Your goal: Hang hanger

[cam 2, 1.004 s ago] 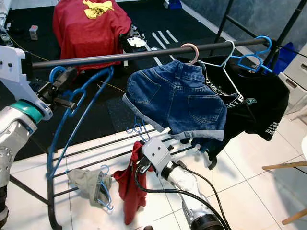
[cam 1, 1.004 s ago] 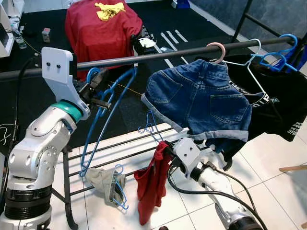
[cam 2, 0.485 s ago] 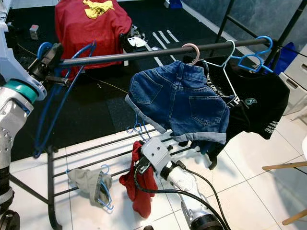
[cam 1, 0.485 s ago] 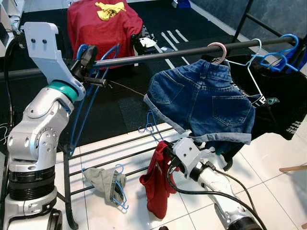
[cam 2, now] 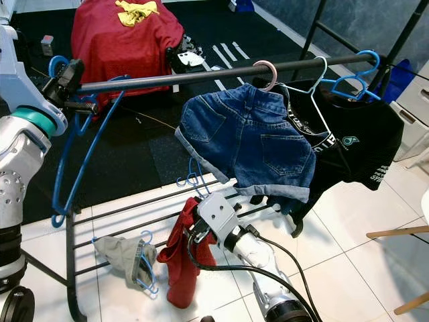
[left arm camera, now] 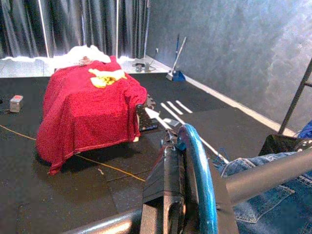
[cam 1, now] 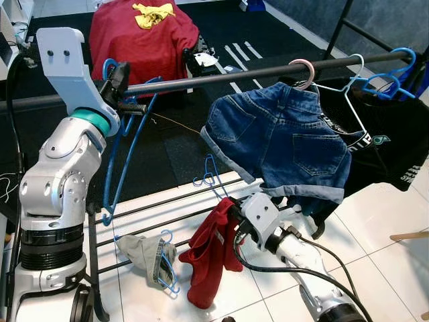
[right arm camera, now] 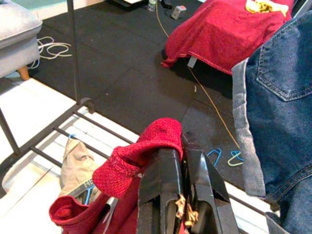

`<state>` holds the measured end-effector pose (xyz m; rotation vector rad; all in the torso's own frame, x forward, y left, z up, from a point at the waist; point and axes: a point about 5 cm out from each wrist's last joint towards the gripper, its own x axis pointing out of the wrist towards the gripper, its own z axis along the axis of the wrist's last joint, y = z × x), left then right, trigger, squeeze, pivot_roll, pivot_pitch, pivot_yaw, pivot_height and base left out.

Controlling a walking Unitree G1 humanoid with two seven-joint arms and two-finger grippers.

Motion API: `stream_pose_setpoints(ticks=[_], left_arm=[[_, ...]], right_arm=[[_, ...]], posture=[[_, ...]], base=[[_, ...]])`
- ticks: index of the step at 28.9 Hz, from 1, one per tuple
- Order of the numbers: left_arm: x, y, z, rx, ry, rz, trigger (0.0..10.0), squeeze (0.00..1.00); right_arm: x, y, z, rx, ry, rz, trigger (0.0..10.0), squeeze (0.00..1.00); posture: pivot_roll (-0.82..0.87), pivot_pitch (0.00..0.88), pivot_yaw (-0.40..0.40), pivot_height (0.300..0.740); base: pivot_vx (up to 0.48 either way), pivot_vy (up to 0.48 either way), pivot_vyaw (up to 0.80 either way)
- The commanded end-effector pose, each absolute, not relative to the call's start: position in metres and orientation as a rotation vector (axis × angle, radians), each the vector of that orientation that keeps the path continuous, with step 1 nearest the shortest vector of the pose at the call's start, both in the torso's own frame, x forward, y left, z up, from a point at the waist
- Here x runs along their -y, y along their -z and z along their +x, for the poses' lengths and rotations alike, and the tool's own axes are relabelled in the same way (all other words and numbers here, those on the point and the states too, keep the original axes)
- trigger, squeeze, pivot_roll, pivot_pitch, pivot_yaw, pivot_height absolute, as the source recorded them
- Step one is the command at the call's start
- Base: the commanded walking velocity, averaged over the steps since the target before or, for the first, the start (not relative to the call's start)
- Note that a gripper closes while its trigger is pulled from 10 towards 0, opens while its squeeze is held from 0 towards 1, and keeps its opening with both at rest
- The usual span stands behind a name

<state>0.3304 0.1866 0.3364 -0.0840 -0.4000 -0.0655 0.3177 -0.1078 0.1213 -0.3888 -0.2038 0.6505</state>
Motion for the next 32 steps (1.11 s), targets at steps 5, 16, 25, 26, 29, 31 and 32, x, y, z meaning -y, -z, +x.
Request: stream_pose_setpoints(ticks=[5,16,25,26,29,31,32], left_arm=[[-0.189,-0.325,0.336,0.336,0.014,-0.079,10.0,1.0],[-0.189,-0.331,0.335,0.375,-0.024,-0.108,10.0,0.83],[-0.165,-0.358,0.302,0.608,0.325,-0.099,10.0,0.0],[-0.155,-0.355,0.285,0.617,0.504,-0.02,10.0,0.0],[-0.148,-0.347,0.27,0.585,0.648,0.047,10.0,0.0],[-0.15,-0.32,0.246,0.445,0.805,0.137,10.0,0.0],[-0.15,-0.32,0.246,0.445,0.805,0.137,10.0,0.0]], right_arm=[[0.105,-0.121,0.316,0.21,-0.654,-0.383,0.0,0.0],[0.105,-0.122,0.316,0.212,-0.651,-0.377,0.0,0.0],[0.106,-0.122,0.315,0.216,-0.642,-0.372,0.0,0.0],[0.107,-0.125,0.315,0.223,-0.634,-0.366,0.0,0.0],[0.109,-0.127,0.315,0.229,-0.627,-0.361,0.0,0.0],[0.115,-0.129,0.317,0.229,-0.608,-0.358,0.0,0.0],[0.115,-0.129,0.317,0.229,-0.608,-0.358,0.0,0.0]], posture=[[-0.07,0.151,0.055,0.74],[-0.07,0.154,0.059,0.74],[-0.06,0.163,0.057,0.74],[-0.06,0.165,0.059,0.74],[-0.05,0.171,0.055,0.74],[-0.04,0.174,0.044,0.74],[-0.04,0.174,0.044,0.74]], base=[[0.0,0.0,0.0],[0.0,0.0,0.0],[0.0,0.0,0.0],[0.0,0.0,0.0],[0.0,0.0,0.0],[0.0,0.0,0.0],[0.0,0.0,0.0]])
